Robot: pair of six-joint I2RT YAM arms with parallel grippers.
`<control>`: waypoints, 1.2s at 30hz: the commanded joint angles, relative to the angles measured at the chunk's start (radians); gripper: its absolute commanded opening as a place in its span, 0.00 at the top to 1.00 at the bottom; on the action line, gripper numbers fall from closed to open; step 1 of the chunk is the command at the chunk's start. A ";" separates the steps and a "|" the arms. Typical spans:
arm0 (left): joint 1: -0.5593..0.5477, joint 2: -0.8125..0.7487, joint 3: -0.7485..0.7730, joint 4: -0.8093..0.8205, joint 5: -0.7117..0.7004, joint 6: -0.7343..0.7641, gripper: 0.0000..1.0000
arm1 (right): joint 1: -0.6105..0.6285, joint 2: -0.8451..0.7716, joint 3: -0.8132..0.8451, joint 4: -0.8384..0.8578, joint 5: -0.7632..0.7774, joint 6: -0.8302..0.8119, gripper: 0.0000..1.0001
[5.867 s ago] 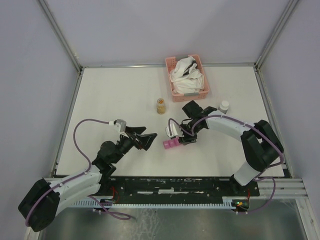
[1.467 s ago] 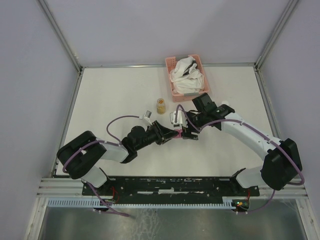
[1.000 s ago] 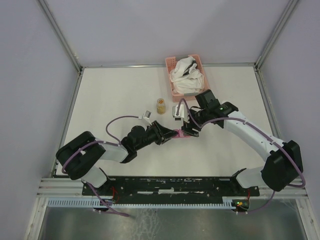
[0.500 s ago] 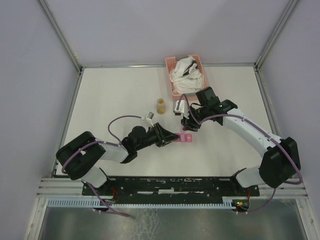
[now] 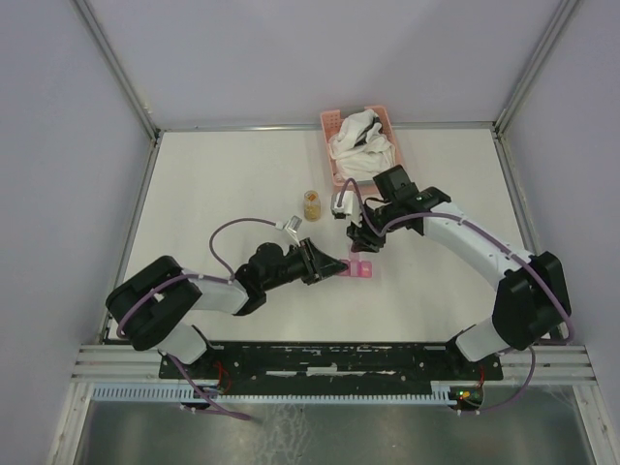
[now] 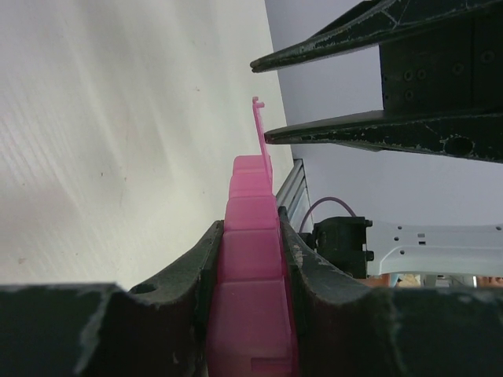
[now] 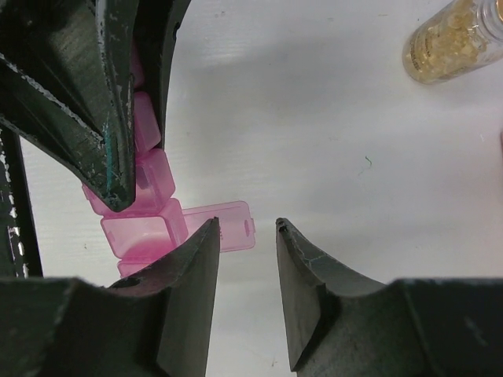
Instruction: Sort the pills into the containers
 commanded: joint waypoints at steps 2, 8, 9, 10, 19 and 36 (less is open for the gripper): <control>-0.006 -0.023 0.031 0.011 0.010 0.079 0.97 | -0.019 0.027 0.073 -0.030 -0.046 0.034 0.51; -0.006 0.060 0.019 0.079 -0.023 0.055 0.97 | -0.117 -0.032 0.092 -0.062 -0.199 0.078 0.33; -0.006 0.079 0.018 0.099 -0.030 0.043 0.97 | -0.136 -0.040 0.090 -0.073 -0.235 0.073 0.30; -0.006 0.098 0.018 0.122 -0.039 0.032 0.97 | -0.155 -0.042 0.087 -0.085 -0.265 0.063 0.28; -0.004 0.268 0.053 0.232 -0.125 -0.033 0.97 | -0.203 0.018 0.098 -0.183 -0.305 -0.038 0.25; 0.014 0.408 0.090 0.278 -0.114 -0.070 0.79 | -0.202 0.019 -0.154 -0.175 -0.127 -0.661 0.14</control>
